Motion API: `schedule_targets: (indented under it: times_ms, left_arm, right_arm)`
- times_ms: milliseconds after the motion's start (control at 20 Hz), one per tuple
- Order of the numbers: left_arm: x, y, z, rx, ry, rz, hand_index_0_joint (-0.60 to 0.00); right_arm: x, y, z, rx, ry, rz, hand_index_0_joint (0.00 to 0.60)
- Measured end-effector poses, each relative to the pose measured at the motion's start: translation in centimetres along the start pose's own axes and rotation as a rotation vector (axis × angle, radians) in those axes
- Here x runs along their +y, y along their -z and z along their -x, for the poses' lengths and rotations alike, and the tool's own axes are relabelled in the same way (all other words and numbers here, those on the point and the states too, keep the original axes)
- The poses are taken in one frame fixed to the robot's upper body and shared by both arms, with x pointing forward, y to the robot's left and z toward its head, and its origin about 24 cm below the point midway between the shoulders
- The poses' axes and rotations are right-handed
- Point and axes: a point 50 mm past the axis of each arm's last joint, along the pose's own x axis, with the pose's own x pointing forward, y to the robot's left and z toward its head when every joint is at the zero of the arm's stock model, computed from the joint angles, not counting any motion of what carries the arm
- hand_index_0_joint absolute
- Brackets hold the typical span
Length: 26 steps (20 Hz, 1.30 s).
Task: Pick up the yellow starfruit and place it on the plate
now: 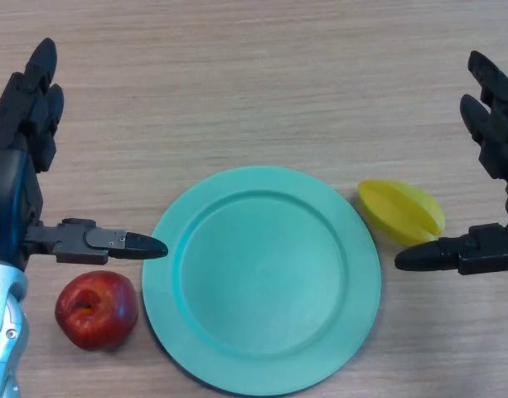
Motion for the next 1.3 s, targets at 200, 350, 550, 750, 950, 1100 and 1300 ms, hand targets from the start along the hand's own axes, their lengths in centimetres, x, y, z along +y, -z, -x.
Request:
schedule_targets:
  times_ms: [200,350,550,750,950,1100,1300]
  left_arm:
    - [0.0,-0.2,0.0,-0.01,0.0,-0.001,0.0]
    - [0.0,-0.3,0.2,-0.014,0.001,-0.002,0.0]
    - [0.0,-0.2,0.4,-0.007,0.001,0.0,0.0]
    - [0.1,0.0,0.6,0.003,-0.004,-0.002,0.0]
    - [0.3,0.0,0.6,0.002,-0.012,-0.004,0.0]
    - [0.4,-0.1,0.5,-0.001,-0.012,-0.004,0.0]
    - [0.3,-0.1,0.5,-0.001,-0.01,0.002,0.0]
  right_arm:
    - [0.0,0.0,0.0,-0.001,0.0,0.0,0.0]
    - [0.0,-0.1,0.0,0.001,0.001,0.0,0.0]
    - [0.0,-0.2,-0.1,-0.002,0.003,0.003,0.0]
    - [-0.4,1.4,-0.7,0.056,0.027,0.107,0.0]
    - [0.3,3.4,-2.0,0.078,-0.011,0.275,0.0]
    - [0.8,4.4,-2.3,0.1,-0.037,0.316,0.0]
    - [1.2,6.6,-2.3,0.163,-0.074,0.317,0.0]
